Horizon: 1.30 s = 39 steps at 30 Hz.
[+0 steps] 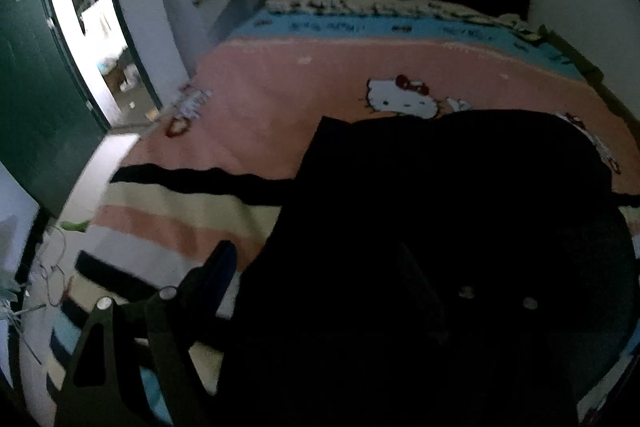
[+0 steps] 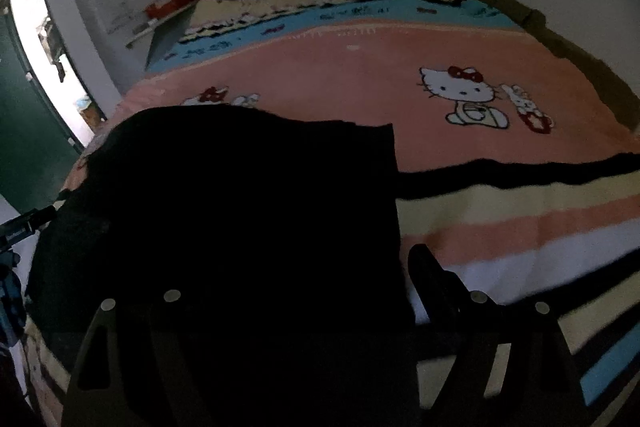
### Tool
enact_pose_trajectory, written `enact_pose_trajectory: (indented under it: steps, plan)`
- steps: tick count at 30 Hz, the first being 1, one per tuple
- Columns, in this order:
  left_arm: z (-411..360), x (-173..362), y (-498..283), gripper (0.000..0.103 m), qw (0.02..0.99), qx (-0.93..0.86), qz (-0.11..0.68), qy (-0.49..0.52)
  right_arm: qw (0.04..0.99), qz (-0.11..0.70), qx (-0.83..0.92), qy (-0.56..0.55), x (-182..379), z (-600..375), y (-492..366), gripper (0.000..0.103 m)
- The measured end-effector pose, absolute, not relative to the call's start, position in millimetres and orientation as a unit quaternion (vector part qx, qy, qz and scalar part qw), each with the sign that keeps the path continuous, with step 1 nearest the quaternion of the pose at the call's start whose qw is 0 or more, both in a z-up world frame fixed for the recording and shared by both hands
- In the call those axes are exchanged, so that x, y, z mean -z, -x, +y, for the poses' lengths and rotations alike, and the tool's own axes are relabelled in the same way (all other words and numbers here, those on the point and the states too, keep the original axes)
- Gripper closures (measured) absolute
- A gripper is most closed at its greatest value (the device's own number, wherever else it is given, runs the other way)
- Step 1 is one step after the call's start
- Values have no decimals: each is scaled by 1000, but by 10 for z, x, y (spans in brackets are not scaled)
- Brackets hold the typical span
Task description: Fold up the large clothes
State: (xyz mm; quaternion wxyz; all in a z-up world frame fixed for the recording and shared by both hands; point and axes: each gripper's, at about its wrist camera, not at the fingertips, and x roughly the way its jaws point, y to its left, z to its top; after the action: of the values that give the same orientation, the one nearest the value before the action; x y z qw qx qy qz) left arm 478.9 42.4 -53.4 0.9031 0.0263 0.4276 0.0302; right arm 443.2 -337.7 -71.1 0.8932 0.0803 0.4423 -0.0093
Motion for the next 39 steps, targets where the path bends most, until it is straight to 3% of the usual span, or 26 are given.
enact_pose_trajectory:
  steps: [10, 19, 30, 39]
  plan:
    - [440, 316, -4040, 21, 929, -33, 367, -40, 895, 437, -2, -85, 633, -3205, -3789, 10]
    - [448, 280, -3907, 21, 940, -24, 338, -43, 897, 430, 14, -95, 613, -3395, -3598, 2]
    - [595, 588, -4243, 21, 932, -18, 362, -30, 886, 447, 10, -124, 919, -3573, -3830, 1]
    - [897, 1056, -4795, 17, 896, 40, 442, 14, 860, 478, 2, -178, 1345, -3753, -4108, 1]
